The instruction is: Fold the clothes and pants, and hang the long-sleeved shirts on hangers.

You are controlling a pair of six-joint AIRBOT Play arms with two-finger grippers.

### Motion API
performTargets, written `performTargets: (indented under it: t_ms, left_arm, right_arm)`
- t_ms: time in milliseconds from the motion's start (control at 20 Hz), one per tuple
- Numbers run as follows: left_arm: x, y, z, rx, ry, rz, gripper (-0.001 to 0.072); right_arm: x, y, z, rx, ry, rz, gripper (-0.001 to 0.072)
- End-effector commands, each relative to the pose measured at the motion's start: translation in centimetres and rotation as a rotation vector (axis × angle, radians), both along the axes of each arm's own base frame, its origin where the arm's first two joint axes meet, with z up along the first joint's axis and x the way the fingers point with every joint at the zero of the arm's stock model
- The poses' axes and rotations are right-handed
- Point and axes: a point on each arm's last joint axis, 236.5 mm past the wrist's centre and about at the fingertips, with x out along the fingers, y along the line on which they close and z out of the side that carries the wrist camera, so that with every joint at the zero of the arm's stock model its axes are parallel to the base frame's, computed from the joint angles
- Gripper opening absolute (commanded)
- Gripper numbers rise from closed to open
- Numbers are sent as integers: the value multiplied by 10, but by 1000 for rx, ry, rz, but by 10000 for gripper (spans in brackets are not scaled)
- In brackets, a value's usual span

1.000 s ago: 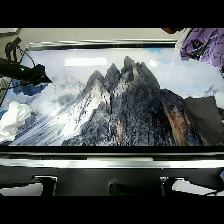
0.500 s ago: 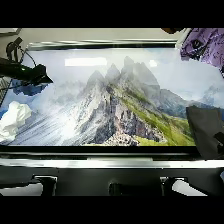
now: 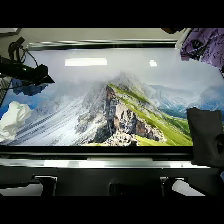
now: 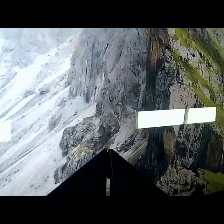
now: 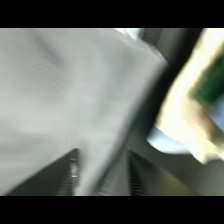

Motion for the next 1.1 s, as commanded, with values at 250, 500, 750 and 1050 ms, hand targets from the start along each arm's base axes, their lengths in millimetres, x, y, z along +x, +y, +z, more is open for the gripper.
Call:
performTargets:
  t_ms: [250,500,750,1050]
  left_arm:
    - [-1,1,3,13,-18,-20,18]
    - [-19,33,17,229,-105,-40,17]
    - [-59,42,24,303,-230,-54,17]
    - [-84,43,20,315,-211,-64,19]
  right_arm:
    - [240,121,111,78,-806,718,32]
    - [254,294,120,200,-778,1181,32]
    - [228,402,118,241,-726,1476,32]
    - [223,417,118,234,-720,1533,33]
